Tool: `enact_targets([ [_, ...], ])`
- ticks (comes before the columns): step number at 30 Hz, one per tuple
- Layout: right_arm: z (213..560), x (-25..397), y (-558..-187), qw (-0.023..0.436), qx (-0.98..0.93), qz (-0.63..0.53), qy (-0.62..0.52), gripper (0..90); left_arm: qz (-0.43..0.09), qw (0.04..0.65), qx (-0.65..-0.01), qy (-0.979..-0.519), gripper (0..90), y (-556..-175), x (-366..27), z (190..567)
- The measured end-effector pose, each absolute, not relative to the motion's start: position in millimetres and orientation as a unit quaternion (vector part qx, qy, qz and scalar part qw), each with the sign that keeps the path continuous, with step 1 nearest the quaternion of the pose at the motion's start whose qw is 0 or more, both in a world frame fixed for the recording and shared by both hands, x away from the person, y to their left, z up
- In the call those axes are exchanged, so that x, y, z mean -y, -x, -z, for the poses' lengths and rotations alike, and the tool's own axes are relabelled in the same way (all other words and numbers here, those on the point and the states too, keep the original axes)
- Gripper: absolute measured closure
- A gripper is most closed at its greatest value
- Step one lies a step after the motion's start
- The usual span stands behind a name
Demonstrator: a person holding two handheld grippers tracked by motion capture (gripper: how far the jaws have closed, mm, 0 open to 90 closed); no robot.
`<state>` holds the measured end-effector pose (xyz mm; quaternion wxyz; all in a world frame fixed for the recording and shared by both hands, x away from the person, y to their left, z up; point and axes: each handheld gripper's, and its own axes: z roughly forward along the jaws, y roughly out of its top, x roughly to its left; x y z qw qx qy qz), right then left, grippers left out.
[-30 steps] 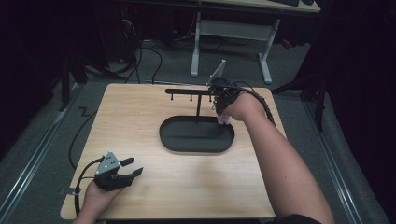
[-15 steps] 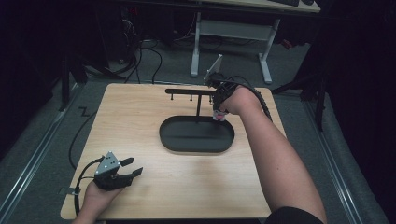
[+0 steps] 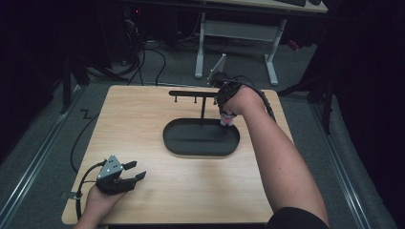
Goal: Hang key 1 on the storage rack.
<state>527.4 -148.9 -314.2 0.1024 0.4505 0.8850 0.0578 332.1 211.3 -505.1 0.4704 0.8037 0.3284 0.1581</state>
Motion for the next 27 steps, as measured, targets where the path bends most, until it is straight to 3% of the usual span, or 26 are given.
enact_targets([
  [27,329.8,154.2,-533.4,0.102,-0.879,-0.047,-0.464,85.1,-0.156,0.467,-0.325,-0.808,43.8,-331.8,-210.3,505.2],
])
